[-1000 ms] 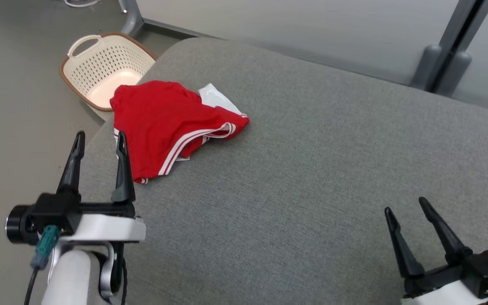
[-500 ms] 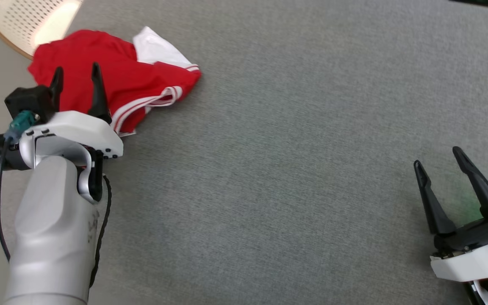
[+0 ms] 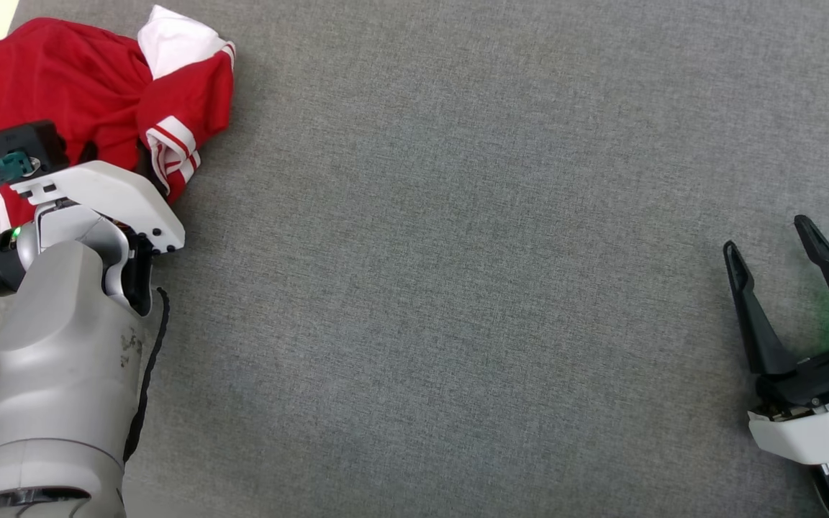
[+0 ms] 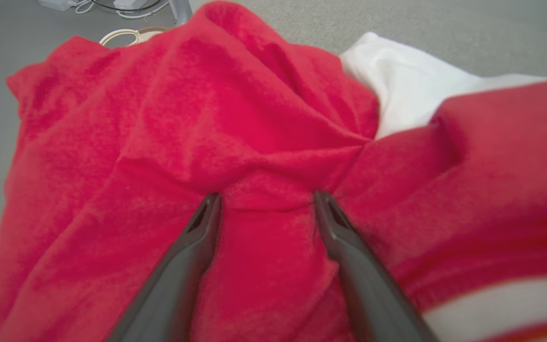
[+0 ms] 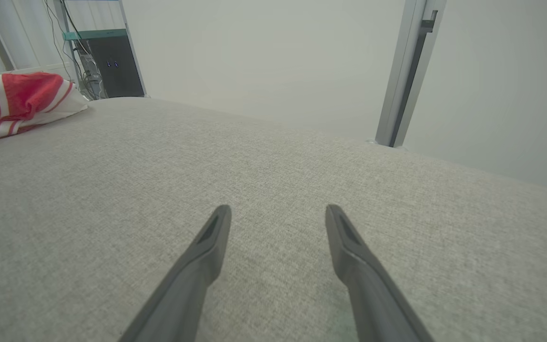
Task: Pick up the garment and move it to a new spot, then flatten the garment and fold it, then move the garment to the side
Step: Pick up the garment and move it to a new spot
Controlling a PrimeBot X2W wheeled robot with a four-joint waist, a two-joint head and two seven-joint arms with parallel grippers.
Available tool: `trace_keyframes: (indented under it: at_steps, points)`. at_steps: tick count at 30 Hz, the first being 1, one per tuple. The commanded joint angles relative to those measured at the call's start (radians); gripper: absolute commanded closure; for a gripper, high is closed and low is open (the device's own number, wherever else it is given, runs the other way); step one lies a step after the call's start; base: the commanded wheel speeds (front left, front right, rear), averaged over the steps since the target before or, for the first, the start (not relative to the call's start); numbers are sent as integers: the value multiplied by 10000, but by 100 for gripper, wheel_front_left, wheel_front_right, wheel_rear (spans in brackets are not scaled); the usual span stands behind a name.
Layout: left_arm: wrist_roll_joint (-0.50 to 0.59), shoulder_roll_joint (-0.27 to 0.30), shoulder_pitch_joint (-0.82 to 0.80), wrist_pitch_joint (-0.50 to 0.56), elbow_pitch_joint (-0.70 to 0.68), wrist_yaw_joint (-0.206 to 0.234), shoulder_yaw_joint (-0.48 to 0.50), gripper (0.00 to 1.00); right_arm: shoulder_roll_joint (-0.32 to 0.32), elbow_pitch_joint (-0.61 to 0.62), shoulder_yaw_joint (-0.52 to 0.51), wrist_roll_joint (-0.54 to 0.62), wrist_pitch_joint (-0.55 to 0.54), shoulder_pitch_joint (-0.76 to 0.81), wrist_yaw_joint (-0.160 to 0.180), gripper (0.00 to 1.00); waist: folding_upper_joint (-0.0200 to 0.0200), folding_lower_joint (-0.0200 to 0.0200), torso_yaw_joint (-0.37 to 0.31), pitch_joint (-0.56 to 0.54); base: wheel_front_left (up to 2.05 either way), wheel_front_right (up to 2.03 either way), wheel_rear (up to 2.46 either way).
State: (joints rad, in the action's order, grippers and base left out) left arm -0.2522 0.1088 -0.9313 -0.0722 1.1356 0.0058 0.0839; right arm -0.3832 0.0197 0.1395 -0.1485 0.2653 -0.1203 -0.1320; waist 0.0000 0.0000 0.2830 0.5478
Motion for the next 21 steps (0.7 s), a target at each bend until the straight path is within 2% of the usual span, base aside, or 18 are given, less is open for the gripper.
trace_keyframes:
  at_steps: [1,5,6,7,13,21]
  points:
    - [-21,-168,190,137,480,48,-106,0,-42,-172,-73,41,-18,-122,26,0,0,0,44,49,0,0,0]
    - [-44,-209,166,25,828,-28,-180,0,18,-185,-115,47,-18,-194,26,0,0,0,114,45,0,0,0]
    - [-54,-216,162,-14,925,-65,-199,93,28,-194,-116,31,-18,-223,26,0,0,0,136,27,0,0,0]
    - [-75,-214,158,-78,982,-130,-210,100,37,-199,-99,22,-18,-248,26,0,0,0,155,-1,0,0,0]
    - [-147,-9,-29,-1212,876,-509,-217,100,100,-230,126,28,-15,-323,23,0,0,0,169,-478,0,0,0]
    - [129,354,107,-1914,-61,-861,-541,100,383,-384,265,-78,-6,8,25,0,0,0,-209,-2103,0,0,0]
